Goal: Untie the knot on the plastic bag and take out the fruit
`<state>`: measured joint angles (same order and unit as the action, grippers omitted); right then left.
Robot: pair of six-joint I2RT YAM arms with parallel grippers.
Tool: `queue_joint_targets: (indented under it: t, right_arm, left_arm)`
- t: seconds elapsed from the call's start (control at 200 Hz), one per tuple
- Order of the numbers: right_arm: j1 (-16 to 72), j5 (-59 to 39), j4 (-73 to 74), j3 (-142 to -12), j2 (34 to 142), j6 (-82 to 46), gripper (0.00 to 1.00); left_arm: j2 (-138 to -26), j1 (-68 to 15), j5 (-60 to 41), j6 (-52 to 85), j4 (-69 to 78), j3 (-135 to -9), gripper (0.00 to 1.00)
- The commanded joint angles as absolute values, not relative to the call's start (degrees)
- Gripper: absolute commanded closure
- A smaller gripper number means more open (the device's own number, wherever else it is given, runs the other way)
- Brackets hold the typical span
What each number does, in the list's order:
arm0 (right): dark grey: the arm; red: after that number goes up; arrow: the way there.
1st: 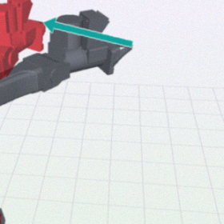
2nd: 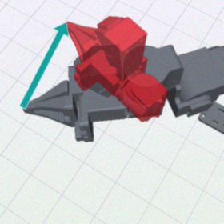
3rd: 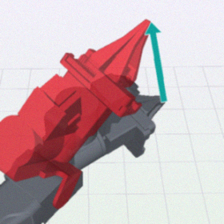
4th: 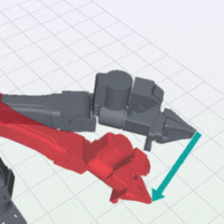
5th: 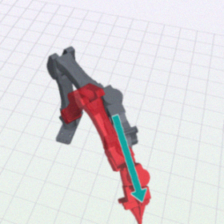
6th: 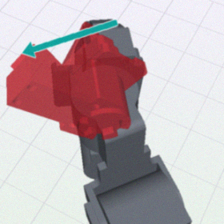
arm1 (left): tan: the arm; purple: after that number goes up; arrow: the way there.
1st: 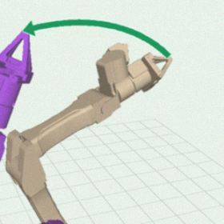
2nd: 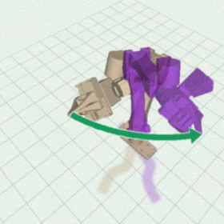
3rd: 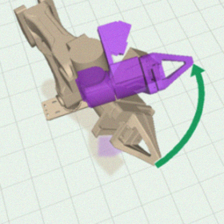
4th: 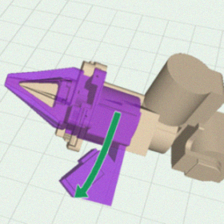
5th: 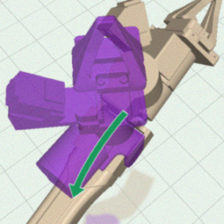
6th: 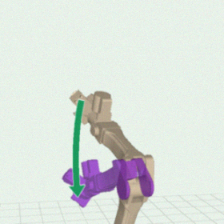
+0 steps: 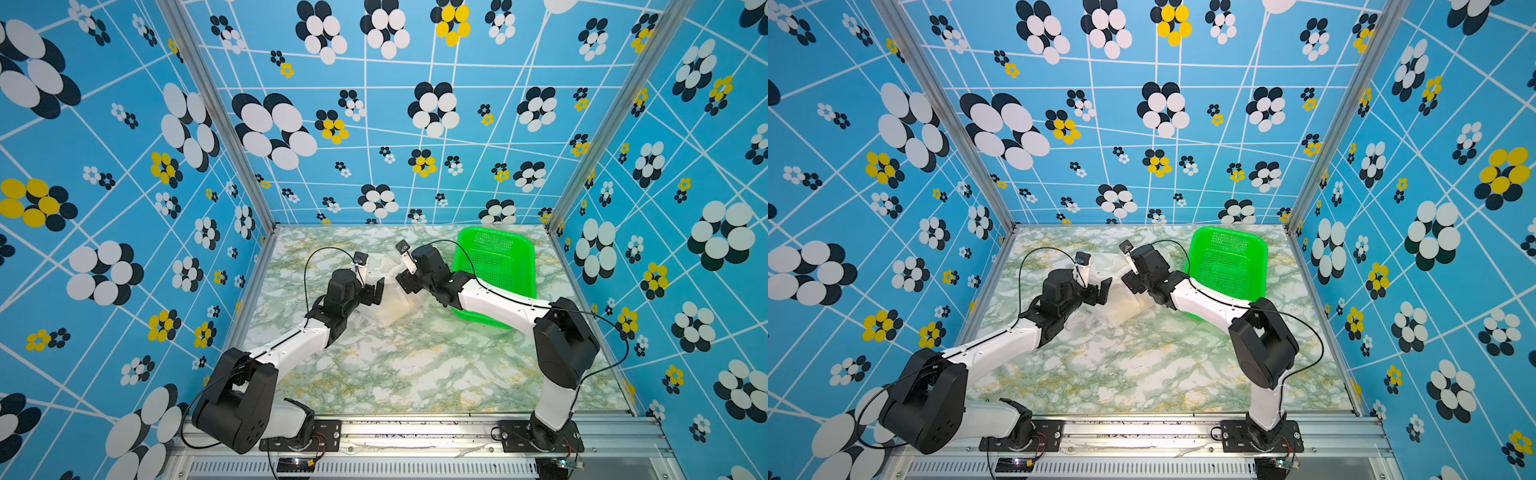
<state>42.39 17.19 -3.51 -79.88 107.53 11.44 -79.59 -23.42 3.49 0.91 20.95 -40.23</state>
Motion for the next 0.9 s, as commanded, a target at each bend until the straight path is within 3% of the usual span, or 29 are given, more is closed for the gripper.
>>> queue_joint_targets:
  t: [0.0,0.025,0.07,0.11,0.13,0.165,0.215,0.24,0.565,0.835,0.895]
  right_arm:
    - [41.9,19.6,-5.6,-83.6,110.7,12.4,0.10]
    - [41.8,19.9,-5.7,-84.0,111.2,12.4,0.11]
    - [41.6,20.5,-5.6,-84.6,111.8,12.5,0.16]
    - [41.4,21.1,-5.4,-85.0,112.2,12.4,0.25]
    - [41.4,21.3,-5.4,-85.3,112.3,12.4,0.33]
    - [41.3,21.6,-5.5,-85.7,112.4,12.1,0.57]
    - [41.3,22.8,-5.5,-86.1,112.2,11.4,0.89]
    - [41.2,23.2,-5.4,-86.1,111.9,11.0,0.98]
    - [40.0,26.1,4.6,-72.5,99.2,1.9,1.00]
    - [37.6,27.8,4.8,-63.8,92.0,-8.5,1.00]
    - [37.5,26.5,6.2,-61.8,90.1,-9.1,0.92]
  left_arm:
    - [-81.6,-22.3,4.5,2.7,18.5,-43.2,0.01]
    - [-81.9,-22.0,4.1,2.9,18.6,-43.3,0.01]
    - [-82.5,-21.6,2.7,3.1,19.1,-43.3,0.13]
    - [-82.8,-21.4,1.5,3.3,19.6,-43.2,0.38]
    - [-83.0,-21.3,1.2,3.5,19.9,-43.1,0.50]
    - [-83.0,-21.1,1.0,3.6,20.3,-43.0,0.71]
    - [-82.8,-20.9,0.3,3.7,20.3,-43.0,0.93]
    - [-82.6,-20.9,0.2,3.6,20.3,-43.0,1.00]
    - [-75.9,-18.1,1.6,7.0,23.8,-37.4,1.00]
    - [-69.6,-12.7,0.8,12.9,27.5,-31.7,1.00]
    - [-68.7,-12.7,1.5,13.1,27.5,-31.3,1.00]
